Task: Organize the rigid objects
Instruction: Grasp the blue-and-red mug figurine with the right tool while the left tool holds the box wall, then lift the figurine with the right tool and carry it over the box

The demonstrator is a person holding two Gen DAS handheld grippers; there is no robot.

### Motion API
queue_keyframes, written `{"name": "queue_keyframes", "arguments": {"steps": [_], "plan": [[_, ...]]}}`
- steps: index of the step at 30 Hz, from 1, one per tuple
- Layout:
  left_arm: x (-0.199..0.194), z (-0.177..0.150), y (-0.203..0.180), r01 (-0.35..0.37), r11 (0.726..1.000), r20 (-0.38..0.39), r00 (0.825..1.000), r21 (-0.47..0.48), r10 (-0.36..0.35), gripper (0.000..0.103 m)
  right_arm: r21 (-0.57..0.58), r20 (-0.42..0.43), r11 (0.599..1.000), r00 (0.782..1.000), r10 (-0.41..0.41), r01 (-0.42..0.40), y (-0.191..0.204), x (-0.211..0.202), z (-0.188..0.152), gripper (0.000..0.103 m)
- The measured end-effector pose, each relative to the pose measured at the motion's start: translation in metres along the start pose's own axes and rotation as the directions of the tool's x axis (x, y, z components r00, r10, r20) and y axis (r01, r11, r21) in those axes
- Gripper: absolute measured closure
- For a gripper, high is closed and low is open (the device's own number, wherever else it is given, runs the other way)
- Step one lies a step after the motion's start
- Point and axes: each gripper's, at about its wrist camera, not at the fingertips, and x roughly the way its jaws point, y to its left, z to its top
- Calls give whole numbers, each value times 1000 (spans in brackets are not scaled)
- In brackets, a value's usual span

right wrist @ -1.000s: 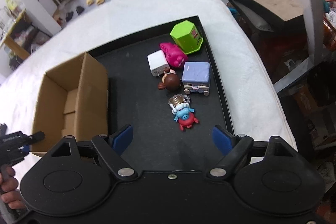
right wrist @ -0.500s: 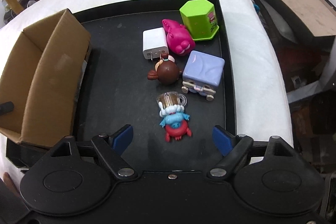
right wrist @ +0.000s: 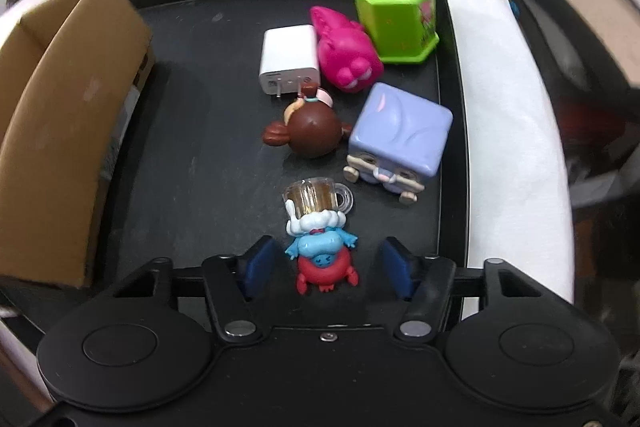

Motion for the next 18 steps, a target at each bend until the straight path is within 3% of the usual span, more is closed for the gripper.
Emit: {"name": "queue_keyframes", "arguments": {"steps": [1,4,18], "plan": [[0,-1,0,-4,1000,8,1000,0,4,82,-1,6,1000,1000,7,-7,0,-2,-1,66],[-1,-2,-3,-21,1000,27,999,18,21,82,47,9,997,998,57,-57,-6,-8,-3,66],[-3,-4,-7,-30,999,63,998,36,28,84,90,119,992,990,77,-88,-3,-61,-5,66]]}}
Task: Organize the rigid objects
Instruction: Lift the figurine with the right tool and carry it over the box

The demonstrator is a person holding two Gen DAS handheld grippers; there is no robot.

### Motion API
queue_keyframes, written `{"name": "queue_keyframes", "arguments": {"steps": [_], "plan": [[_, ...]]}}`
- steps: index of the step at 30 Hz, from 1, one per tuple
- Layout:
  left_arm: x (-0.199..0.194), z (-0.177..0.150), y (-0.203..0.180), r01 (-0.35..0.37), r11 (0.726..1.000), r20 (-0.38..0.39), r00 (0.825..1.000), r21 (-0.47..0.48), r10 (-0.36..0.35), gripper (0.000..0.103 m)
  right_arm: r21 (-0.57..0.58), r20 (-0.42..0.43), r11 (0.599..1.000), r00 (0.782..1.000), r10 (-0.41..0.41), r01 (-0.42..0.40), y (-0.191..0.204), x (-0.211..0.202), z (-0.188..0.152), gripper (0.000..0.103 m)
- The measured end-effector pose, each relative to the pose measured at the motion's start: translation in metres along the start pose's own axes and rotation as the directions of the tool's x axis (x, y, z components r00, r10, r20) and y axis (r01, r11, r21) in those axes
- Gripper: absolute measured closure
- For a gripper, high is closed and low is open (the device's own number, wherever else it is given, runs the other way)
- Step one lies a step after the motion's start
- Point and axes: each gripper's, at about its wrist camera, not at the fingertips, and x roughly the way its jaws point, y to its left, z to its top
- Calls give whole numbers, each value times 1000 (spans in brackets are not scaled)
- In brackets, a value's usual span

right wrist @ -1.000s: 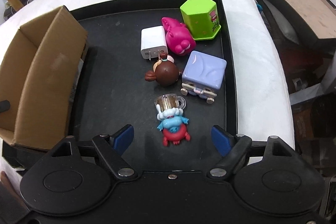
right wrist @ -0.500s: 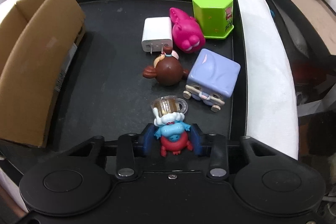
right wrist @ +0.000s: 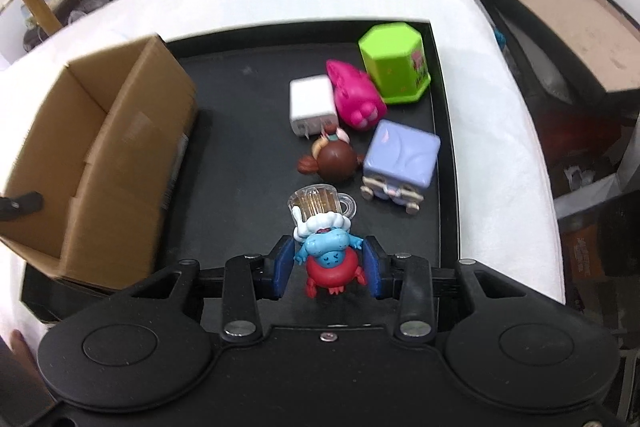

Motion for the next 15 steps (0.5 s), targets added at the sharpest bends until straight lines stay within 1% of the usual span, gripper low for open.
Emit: {"name": "queue_keyframes", "arguments": {"steps": [5,15], "plan": [[0,-1,0,9,1000,-13,1000,-3,-9,84,-15,40,1000,999,19,-18,8,-17,5,66],[-1,-5,1,30,999,-27,999,-10,-30,84,-38,73,999,997,33,-30,29,-33,16,66]]}}
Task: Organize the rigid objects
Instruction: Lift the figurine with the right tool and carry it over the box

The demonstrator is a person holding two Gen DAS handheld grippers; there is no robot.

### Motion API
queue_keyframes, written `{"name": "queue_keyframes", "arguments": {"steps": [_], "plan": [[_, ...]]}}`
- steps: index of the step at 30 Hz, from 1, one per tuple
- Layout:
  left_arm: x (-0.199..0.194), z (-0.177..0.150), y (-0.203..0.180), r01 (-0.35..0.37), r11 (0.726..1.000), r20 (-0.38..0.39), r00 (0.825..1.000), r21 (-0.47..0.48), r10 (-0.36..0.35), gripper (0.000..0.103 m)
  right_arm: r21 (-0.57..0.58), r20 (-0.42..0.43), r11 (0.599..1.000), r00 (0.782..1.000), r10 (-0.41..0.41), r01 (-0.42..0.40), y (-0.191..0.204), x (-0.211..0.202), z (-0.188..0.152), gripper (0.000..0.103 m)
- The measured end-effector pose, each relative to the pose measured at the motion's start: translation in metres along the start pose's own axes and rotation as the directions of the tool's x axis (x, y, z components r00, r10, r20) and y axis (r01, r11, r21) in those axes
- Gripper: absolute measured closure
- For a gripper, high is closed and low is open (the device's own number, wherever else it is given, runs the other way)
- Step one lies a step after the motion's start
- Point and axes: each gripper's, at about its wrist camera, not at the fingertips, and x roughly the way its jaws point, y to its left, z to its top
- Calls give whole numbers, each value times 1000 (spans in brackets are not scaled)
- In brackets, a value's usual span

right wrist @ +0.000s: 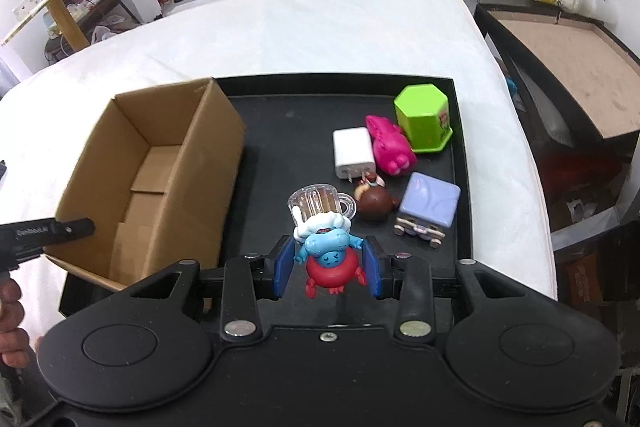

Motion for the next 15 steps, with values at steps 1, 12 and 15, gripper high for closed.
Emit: {"name": "queue_keyframes", "arguments": {"steps": [1,12,15], "plan": [[0,0,0,2,1000,-1,1000,-1,-2,84,-3,4,1000,1000,0,0,3,-2,1,66],[-3,1,6,31,1000,-8,999,-7,-31,83,-36,45,999,998,32,-30,40,-6,26,66],[-2,0,6,41,999,-14,999,-11,-42,83,-62,49,997,998,46,-43,56,-4,34,66]]}}
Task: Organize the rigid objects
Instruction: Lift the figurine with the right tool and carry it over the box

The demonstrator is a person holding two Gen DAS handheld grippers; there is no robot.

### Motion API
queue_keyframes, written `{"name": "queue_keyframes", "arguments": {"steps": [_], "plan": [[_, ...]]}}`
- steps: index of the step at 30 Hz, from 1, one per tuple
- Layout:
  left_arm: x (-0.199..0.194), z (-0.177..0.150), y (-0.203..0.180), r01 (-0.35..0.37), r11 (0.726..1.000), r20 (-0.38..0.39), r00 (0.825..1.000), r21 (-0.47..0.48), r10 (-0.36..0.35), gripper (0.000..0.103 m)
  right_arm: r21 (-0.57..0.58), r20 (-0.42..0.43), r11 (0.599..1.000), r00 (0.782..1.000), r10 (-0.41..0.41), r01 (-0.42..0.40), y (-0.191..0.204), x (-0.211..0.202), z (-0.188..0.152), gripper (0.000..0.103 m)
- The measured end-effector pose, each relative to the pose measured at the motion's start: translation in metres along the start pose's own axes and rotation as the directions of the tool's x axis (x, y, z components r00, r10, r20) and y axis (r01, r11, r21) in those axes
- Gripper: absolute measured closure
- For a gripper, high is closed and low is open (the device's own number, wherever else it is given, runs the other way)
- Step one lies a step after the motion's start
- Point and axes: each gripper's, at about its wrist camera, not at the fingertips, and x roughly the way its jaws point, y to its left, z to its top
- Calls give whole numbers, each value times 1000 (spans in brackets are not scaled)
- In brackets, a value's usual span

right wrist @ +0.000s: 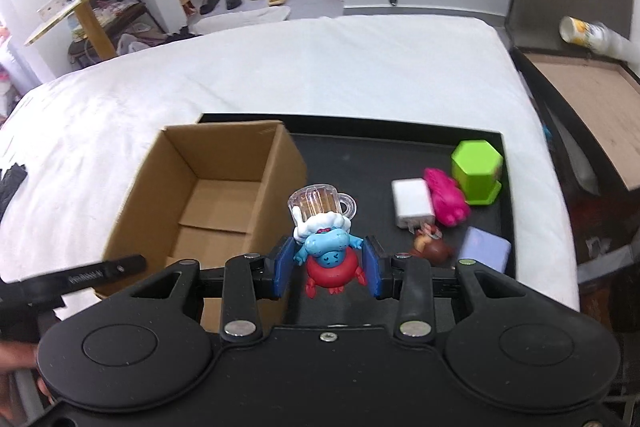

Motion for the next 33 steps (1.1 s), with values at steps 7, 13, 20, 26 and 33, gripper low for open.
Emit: {"name": "queue_keyframes", "arguments": {"steps": [7,13,20,26,33], "plan": [[3,2,3,33,999,-8,999,1,-33,83,-45,-6,998,999,34,-34,34,19,19,66],[6,5,4,64,998,-21,998,1,-64,82,-76,-24,996,999,35,-37,55,41,28,66],[10,7,9,98,995,-40,994,-28,-99,82,-101,-67,995,998,17,-24,75,71,34,66],[13,8,12,126,991,-54,990,-41,-128,81,-133,-81,991,997,10,-21,93,90,41,66],[14,9,15,145,988,-59,987,-53,-148,80,-172,-102,985,995,-3,-15,107,105,45,60]]}}
